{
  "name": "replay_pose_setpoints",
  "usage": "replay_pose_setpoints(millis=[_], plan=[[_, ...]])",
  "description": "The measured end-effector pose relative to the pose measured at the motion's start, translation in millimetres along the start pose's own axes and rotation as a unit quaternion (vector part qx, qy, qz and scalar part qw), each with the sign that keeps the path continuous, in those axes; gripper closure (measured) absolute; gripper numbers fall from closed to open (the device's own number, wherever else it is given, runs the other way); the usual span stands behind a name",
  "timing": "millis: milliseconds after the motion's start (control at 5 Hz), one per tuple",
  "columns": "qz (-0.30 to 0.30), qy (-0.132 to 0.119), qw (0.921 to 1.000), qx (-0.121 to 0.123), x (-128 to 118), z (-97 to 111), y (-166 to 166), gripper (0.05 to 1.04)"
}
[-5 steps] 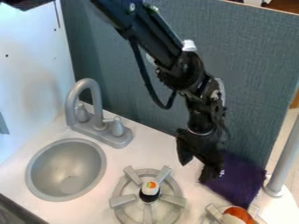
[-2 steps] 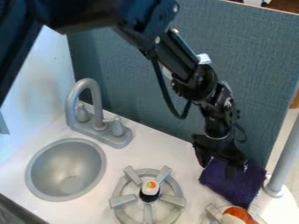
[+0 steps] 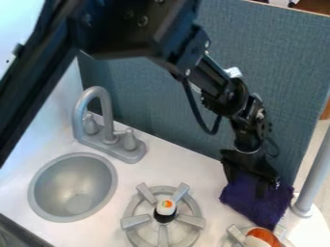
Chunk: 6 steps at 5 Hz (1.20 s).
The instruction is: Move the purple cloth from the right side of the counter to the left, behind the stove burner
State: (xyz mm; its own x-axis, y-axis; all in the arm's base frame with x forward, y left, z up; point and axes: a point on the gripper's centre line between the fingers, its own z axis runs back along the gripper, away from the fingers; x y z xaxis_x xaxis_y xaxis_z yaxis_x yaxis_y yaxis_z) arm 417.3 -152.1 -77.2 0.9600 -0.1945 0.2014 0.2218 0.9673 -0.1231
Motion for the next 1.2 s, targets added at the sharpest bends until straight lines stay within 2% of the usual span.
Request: replay_pose_setpoints(millis=[400,600,1000,1200], plan=[[0.011,0.016,0.9997,-0.015,0,-21,-4,0.083],[0.012,0.023,0.9997,-0.002,1,-25,-4,0.083],[0.016,0.039,0.9952,0.088,-9,-27,21,0.083],[0.019,0.04,0.9918,0.119,-15,-23,38,0.083]])
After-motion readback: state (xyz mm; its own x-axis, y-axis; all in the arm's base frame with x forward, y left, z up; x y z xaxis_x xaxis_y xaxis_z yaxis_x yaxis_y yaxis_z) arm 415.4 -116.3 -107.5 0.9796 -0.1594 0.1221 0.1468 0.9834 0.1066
